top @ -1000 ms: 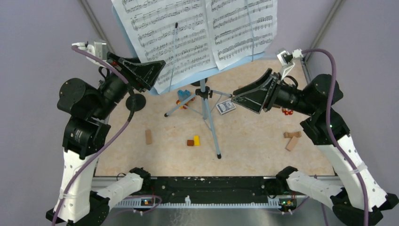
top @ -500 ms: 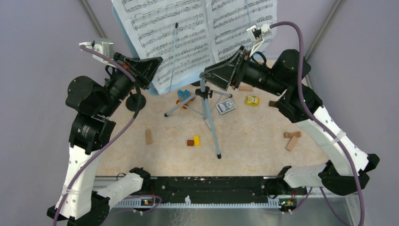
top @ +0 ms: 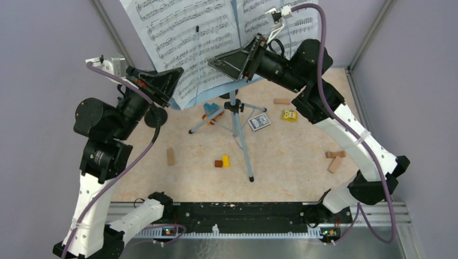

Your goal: Pack up the instrument practice props

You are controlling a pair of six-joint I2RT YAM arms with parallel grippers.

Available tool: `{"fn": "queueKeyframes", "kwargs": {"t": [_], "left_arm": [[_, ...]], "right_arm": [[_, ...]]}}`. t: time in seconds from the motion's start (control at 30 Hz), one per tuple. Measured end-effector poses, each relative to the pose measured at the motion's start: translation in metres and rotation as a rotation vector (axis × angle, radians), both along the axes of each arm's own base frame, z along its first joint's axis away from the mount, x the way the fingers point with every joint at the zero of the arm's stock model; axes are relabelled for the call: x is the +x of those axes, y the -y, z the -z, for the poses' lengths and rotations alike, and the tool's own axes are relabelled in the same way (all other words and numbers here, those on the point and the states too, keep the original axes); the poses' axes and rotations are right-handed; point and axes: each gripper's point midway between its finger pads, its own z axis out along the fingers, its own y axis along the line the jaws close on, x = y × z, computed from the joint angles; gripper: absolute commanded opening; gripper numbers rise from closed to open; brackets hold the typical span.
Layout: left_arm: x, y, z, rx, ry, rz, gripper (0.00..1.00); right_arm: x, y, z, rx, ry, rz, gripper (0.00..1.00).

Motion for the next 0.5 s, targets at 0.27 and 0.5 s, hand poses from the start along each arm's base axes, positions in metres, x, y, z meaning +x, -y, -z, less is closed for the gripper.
{"fn": "queueKeyframes", "kwargs": {"t": [0.27,0.5], "left_arm": [[-0.002,-0.001,-0.001,0.002,0.012,-0.004,0.0],[0.0,0.0,0.001,0.004,0.007,-0.003,0.0]], "right_arm": [[-0.002,-0.03,0.005,-0.006,-0.011,-0.045,0.52],[-0.004,-0.036,-0.007,0.017,0.011,-0.057,0.38]]}}
